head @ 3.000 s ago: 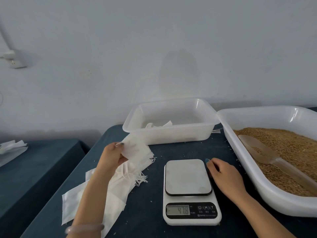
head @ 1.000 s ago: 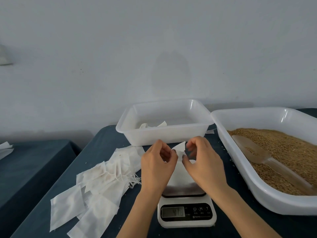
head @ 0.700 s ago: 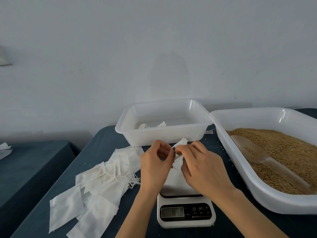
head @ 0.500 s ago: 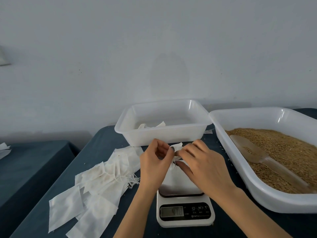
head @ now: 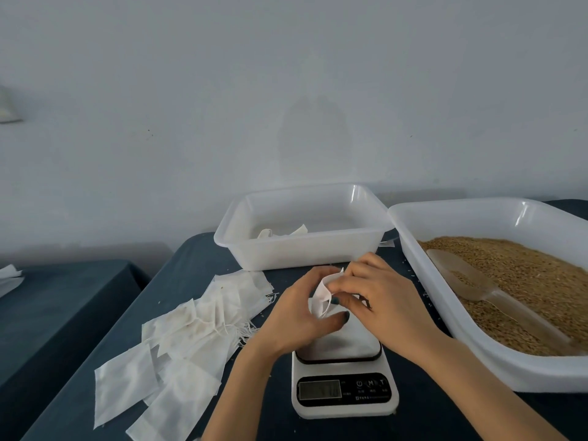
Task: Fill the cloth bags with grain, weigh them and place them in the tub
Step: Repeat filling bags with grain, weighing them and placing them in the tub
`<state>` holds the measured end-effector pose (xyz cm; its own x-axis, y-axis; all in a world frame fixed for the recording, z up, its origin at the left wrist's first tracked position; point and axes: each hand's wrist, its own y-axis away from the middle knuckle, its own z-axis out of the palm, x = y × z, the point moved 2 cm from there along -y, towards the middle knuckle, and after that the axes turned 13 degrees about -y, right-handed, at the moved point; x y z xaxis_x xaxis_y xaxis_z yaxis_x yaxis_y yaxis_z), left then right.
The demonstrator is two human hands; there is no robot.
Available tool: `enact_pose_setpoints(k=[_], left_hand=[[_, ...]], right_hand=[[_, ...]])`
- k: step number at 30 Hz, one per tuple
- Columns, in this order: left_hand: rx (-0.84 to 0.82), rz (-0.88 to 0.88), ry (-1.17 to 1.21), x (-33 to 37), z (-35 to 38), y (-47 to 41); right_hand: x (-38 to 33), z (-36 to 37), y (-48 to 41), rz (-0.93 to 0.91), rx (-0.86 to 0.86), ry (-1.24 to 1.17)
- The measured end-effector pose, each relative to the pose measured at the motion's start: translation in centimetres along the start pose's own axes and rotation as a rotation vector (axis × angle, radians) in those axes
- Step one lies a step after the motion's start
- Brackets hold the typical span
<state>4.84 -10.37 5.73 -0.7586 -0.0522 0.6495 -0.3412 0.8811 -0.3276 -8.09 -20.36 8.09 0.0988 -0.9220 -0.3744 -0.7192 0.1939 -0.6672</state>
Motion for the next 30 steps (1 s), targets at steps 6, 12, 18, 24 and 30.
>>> enact_pose_setpoints(k=[6, 12, 18, 24, 30], left_hand=[[0.031, -0.057, -0.027, -0.8, 0.3, -0.3], [0.028, -0.060, -0.034, -1.4, 0.5, -0.5], [0.092, -0.077, -0.144, -1.8, 0.4, -0.4], [0.122, -0.098, -0.190, -2.3, 0.6, -0.6], [0.146, -0.116, -0.208, -2.8, 0.7, -0.7]], right_hand=[[-0.3, -0.3, 0.3, 0.008, -0.014, -0.010], [-1.0, -1.3, 0.7, -0.012, -0.062, 0.002], [2.4, -6.7, -1.0, 0.245, 0.030, 0.131], [10.9, -11.9, 0.8, 0.969, -0.603, 0.644], [13.0, -11.5, 2.3, 1.025, -0.712, 0.729]])
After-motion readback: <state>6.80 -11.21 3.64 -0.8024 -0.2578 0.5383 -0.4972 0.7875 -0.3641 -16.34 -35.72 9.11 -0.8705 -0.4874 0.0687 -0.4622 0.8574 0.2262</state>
